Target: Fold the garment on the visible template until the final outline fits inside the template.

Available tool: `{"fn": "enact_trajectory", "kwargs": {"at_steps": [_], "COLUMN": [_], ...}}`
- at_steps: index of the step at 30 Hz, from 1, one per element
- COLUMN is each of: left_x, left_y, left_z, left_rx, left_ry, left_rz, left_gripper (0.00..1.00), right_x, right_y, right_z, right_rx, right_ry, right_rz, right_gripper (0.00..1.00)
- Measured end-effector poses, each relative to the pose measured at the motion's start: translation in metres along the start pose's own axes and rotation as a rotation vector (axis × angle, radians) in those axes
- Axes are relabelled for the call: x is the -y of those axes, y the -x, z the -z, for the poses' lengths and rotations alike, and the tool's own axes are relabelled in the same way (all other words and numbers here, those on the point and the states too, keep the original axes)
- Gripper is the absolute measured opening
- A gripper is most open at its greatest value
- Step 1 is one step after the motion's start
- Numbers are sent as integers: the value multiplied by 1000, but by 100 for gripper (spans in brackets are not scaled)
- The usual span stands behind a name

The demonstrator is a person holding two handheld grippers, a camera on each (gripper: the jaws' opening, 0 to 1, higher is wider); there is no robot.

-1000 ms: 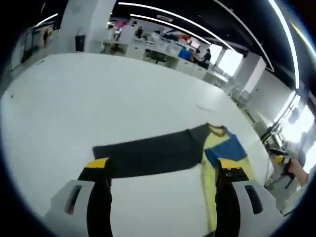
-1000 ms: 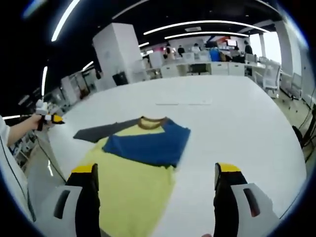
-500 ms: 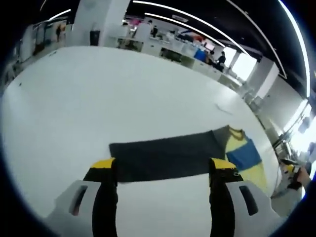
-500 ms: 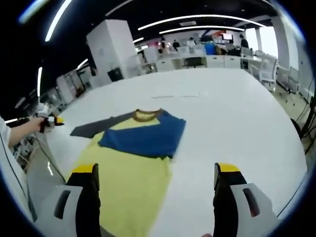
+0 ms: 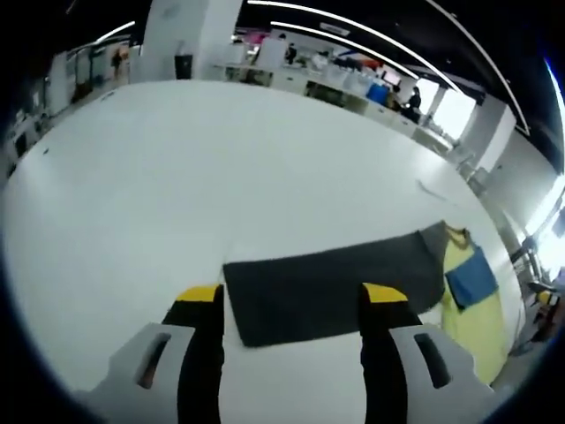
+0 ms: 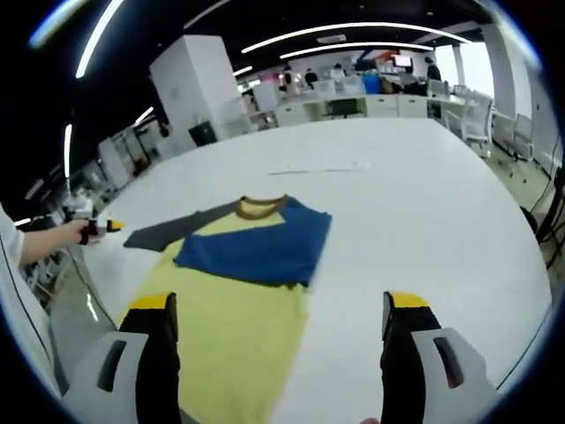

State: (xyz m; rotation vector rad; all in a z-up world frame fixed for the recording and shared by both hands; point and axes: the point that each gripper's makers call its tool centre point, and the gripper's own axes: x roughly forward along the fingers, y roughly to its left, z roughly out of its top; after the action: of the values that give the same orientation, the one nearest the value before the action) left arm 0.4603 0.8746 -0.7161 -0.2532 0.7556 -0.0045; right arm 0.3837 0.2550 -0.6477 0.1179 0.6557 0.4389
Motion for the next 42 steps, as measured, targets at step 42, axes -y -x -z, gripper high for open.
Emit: {"fn": "enact_trajectory", "kwargs": {"at_steps": [42], "left_x": [-54], "left_y": [-49], "left_z": [2], "left_rx": [-22], "left_ry": [-110], "left_rz": [-186], "left_gripper": [23], "right_x": [13], "right_y": [-6], "right_z": [8], "right_rx": [-21], "right_ry": [-57], "right_rz": [32], "right_gripper": [94]}}
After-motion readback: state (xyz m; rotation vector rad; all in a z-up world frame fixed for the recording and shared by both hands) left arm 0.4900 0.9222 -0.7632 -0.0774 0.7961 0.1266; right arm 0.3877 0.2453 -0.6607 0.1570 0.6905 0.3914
